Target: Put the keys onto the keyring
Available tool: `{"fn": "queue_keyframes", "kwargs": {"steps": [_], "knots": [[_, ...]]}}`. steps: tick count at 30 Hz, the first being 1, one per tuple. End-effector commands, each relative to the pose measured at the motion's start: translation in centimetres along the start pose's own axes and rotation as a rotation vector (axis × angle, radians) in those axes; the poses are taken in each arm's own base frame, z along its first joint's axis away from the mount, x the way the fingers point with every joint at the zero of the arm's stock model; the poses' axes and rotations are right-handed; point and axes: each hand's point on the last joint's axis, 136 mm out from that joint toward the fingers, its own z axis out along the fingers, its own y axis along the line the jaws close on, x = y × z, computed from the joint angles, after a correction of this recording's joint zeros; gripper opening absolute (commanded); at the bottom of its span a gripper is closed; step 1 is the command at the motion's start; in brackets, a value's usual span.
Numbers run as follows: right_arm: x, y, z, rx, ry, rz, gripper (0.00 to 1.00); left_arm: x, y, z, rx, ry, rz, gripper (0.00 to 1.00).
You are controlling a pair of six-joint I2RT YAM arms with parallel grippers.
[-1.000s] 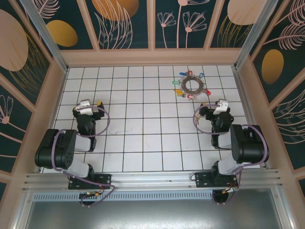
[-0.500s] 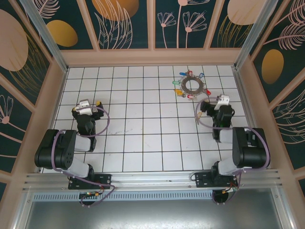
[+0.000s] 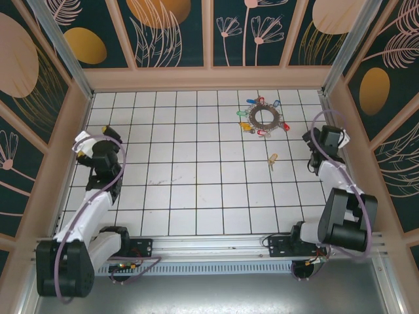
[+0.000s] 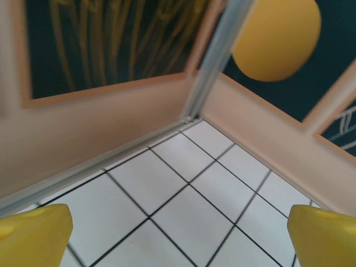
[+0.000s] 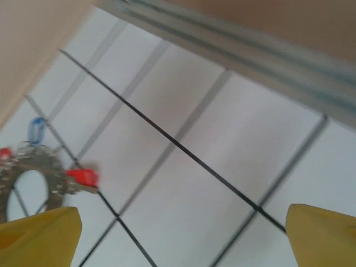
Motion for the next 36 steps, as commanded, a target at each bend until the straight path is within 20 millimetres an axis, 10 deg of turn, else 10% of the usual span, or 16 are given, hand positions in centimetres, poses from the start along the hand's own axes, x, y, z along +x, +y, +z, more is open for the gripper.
{"fn": "queue_keyframes", "kwargs": {"steps": [1,7,15,22,36], "knots": [[6.1,-1.0,0.5,0.093,0.287,0.074,0.86,0.0,0.3,-1.5,0.048,0.025,-0.095,0.99],[11.6,-1.2,-1.0,0.264,0.447,-0.008,0.53,5.9,-8.2,-3.7,0.485,0.324,-0.142,0.99],[15.8,4.6,-3.5,0.075,0.679,0.500,0.56,11.5,-15.2,-9.5,0.761,0.373,0.119,0.99],[16.3,6.5,-2.3,0.104,0.745,0.632,0.37,13.4,-16.1,-12.1,0.899,0.354,0.280,0.99],[17.7,5.0,-0.5,0.248,0.736,0.673,0.37,13.4,-16.0,-12.7,0.936,0.328,0.269,0.99]]}}
